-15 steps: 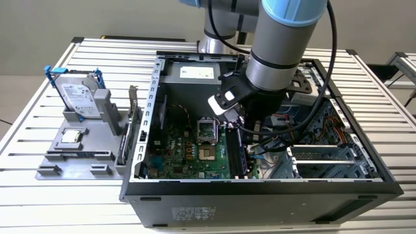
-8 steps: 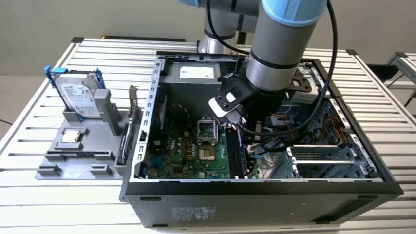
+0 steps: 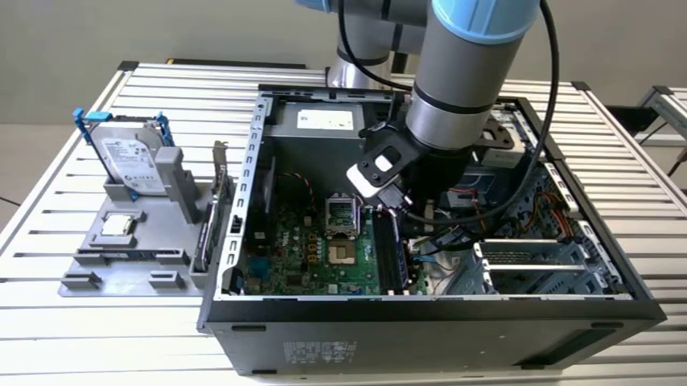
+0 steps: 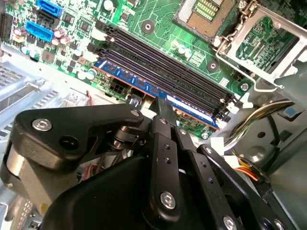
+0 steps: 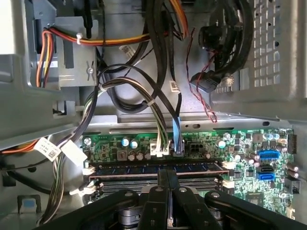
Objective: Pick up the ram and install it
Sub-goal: 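Press down the ram until it locks into place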
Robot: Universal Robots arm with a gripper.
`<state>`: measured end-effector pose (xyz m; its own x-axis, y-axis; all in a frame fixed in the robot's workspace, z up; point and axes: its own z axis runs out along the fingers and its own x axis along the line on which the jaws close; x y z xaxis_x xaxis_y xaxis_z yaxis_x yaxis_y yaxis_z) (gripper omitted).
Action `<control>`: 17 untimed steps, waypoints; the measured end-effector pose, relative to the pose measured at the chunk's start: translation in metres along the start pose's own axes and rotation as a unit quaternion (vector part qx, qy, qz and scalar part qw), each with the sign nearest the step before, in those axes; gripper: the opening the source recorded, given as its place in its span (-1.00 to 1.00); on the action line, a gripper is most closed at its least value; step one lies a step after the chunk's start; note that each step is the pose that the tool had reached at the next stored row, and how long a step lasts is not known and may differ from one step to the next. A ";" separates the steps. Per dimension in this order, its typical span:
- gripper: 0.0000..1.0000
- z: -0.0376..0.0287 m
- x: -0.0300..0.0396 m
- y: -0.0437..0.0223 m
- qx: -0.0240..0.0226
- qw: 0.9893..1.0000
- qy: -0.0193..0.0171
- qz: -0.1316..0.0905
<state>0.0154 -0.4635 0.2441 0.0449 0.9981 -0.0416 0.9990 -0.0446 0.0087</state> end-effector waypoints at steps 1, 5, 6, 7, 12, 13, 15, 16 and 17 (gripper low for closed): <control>-1.00 0.0000 0.0000 0.0000 0.000 1.000 0.000 -0.004; -1.00 0.0000 0.0000 0.0000 0.000 1.000 0.000 -0.016; -1.00 0.0000 0.0000 0.0000 0.000 1.000 0.000 -0.018; -1.00 0.0000 0.0000 0.0000 0.000 1.000 0.000 -0.019; -1.00 0.0000 0.0000 0.0000 0.000 1.000 0.000 -0.019; -1.00 0.0000 0.0000 0.0000 0.000 1.000 0.000 -0.020; -1.00 0.0003 0.0000 0.0000 0.000 1.000 0.000 -0.020; -1.00 0.0009 0.0000 -0.0001 0.000 1.000 0.000 -0.020; -1.00 0.0015 0.0001 -0.0001 0.001 1.000 0.000 -0.020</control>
<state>0.0153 -0.4635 0.2426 0.0058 0.9991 -0.0417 1.0000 -0.0056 0.0057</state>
